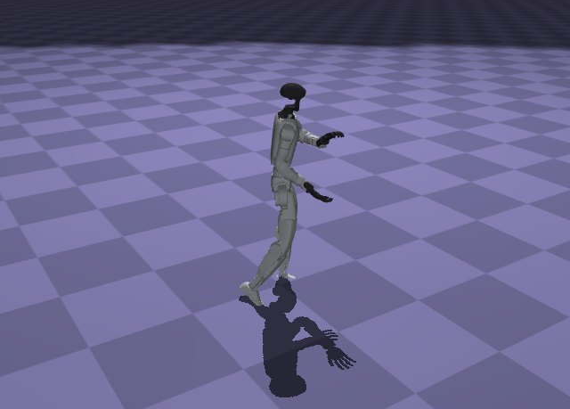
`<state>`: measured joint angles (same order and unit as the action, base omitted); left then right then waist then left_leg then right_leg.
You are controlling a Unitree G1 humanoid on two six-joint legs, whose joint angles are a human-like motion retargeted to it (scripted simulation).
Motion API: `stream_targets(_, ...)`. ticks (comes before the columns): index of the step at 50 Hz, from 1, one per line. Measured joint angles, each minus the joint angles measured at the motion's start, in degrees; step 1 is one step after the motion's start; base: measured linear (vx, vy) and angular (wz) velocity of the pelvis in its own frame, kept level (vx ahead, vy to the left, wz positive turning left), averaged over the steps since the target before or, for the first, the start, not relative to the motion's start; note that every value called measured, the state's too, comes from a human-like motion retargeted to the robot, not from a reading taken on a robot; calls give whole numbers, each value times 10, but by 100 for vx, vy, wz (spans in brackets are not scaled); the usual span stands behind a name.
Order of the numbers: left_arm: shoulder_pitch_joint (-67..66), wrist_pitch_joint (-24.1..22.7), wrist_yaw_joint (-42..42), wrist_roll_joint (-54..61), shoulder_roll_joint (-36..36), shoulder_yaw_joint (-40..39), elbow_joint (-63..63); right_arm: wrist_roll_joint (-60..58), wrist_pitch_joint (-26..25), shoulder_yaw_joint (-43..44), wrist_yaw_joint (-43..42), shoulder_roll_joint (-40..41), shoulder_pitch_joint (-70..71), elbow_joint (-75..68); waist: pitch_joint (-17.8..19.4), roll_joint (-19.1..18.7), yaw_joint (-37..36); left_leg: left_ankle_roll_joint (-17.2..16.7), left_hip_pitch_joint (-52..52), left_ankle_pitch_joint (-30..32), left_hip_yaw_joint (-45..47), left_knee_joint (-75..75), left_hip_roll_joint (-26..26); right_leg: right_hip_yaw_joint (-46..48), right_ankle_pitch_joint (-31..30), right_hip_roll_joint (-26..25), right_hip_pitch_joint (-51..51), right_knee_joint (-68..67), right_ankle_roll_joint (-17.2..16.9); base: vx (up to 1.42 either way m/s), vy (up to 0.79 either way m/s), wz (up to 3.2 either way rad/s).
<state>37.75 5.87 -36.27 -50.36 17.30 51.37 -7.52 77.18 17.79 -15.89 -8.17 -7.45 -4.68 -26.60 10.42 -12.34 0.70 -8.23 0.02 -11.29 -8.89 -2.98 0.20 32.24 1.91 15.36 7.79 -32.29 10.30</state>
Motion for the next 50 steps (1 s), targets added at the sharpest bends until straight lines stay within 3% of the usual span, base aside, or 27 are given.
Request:
stream_targets(16, 7, 0, -6, -24, -51, 10, 9, -31, 18, 18, -13, -11, -22, -18, 12, -23, 15, -30, 10, 32, -58, 41, -7, 28, -95, -4, 23, -25, 25, 0, 2, 62)
stream_targets(25, 3, -9, 4, -28, -72, 14, 13, -54, 15, 13, -8, -13, -29, -46, 19, -30, 26, -47, 16, 50, -90, 64, -8, 20, -170, -10, 26, -41, 19, 0, 3, 63)
stream_targets(38, 3, -20, 37, -9, -49, 6, 92, -81, -20, -16, 12, 29, 72, -163, 31, -26, 47, -58, 14, 65, -137, 68, -31, -42, -316, -20, 8, -69, -38, 0, 4, 68)
stream_targets(44, -6, -27, 59, 18, -57, 10, 161, -97, -39, -10, 19, 45, 205, -253, 36, -5, 52, -67, 12, 74, -156, 68, -57, -46, -319, -16, 2, -110, -42, 1, -6, 69)
stream_targets(50, -15, -40, 74, 62, -61, 1, 224, -122, -46, 2, 25, 27, 276, -306, 46, 21, 49, -68, 5, 85, -168, 68, -86, -76, -319, -20, -21, -159, -69, -1, -5, 62)
